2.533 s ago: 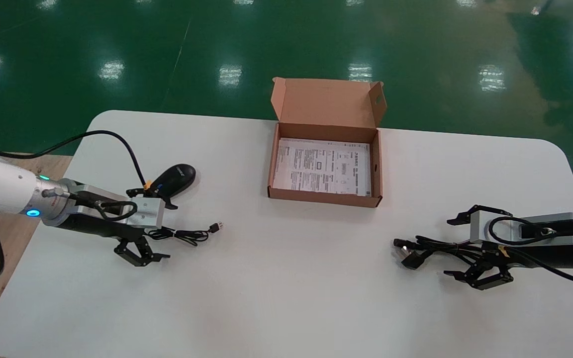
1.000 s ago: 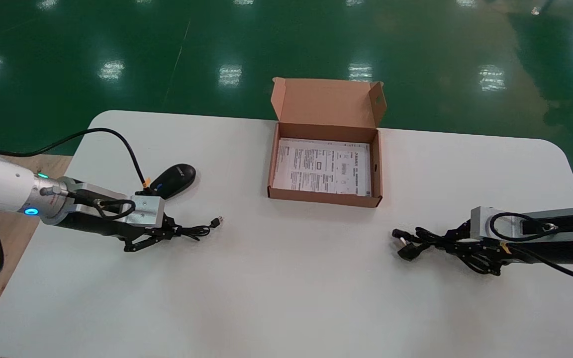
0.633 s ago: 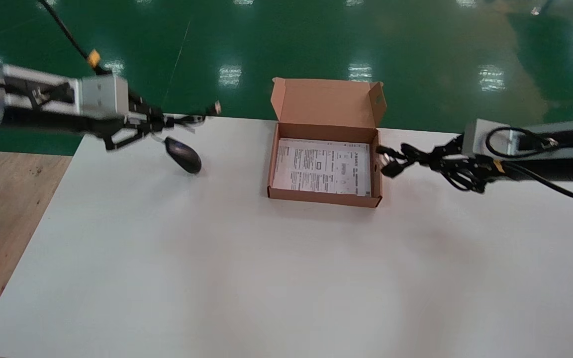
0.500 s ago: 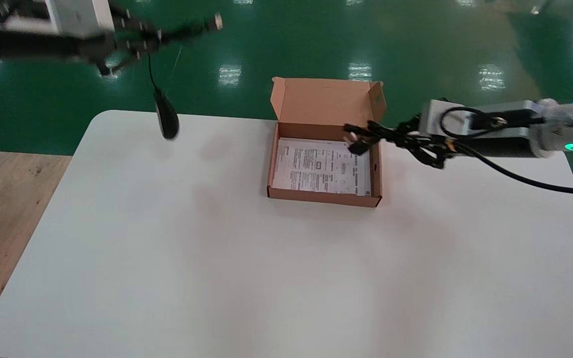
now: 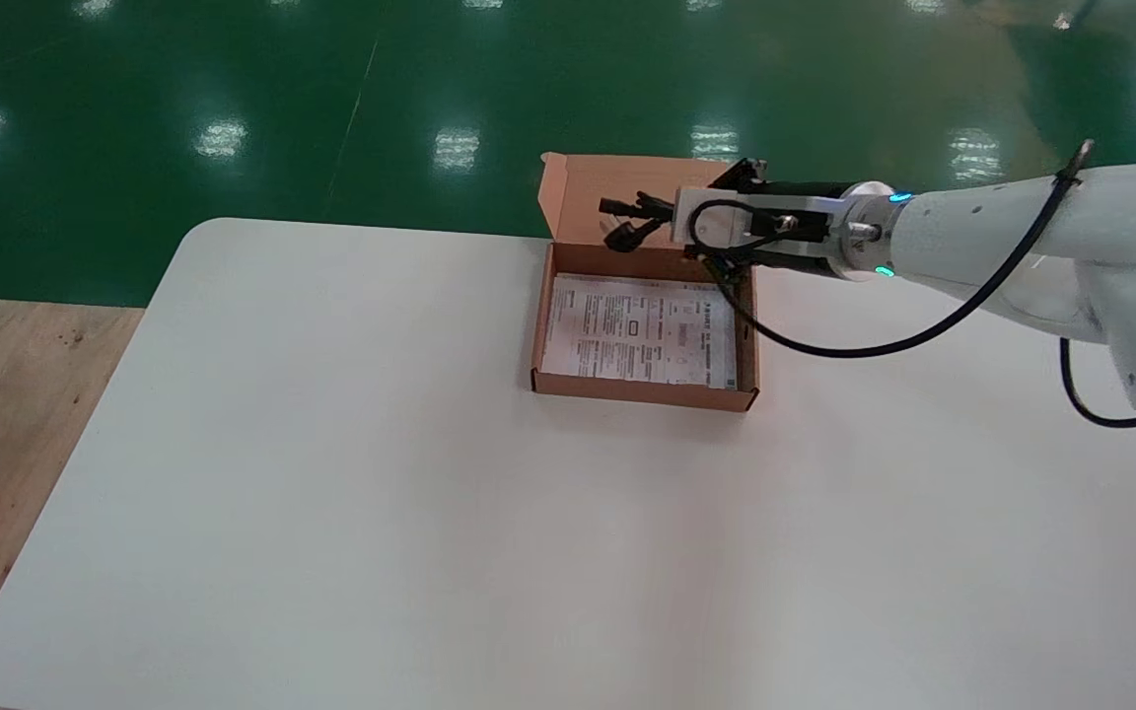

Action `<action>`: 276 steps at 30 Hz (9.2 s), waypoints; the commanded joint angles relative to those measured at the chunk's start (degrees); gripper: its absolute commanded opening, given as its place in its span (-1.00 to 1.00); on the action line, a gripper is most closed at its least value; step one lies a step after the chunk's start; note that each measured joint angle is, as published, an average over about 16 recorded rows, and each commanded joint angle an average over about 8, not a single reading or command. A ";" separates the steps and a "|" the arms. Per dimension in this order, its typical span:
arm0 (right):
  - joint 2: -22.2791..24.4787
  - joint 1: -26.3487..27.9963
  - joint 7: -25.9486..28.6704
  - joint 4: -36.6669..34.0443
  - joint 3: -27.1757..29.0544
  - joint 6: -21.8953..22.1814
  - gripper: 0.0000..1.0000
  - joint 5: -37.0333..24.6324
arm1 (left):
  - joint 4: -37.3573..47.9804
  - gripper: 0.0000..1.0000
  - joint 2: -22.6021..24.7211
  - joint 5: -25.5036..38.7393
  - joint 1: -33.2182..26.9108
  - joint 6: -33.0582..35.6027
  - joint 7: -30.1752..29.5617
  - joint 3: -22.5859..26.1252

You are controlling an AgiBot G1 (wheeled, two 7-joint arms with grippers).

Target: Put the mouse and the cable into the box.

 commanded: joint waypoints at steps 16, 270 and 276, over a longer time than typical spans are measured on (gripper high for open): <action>-1.55 -3.42 -3.03 0.18 0.06 -2.93 -0.18 2.66 | 3.02 -1.00 1.52 1.95 -2.18 0.05 1.59 1.30; 40.84 -38.23 57.34 66.81 18.34 -39.69 1.00 45.11 | -65.41 1.00 -25.76 -33.65 63.38 17.38 -59.91 -15.42; 40.84 -38.23 57.34 66.81 18.34 -39.69 1.00 45.12 | -65.41 1.00 -25.76 -33.65 63.38 17.38 -59.91 -15.42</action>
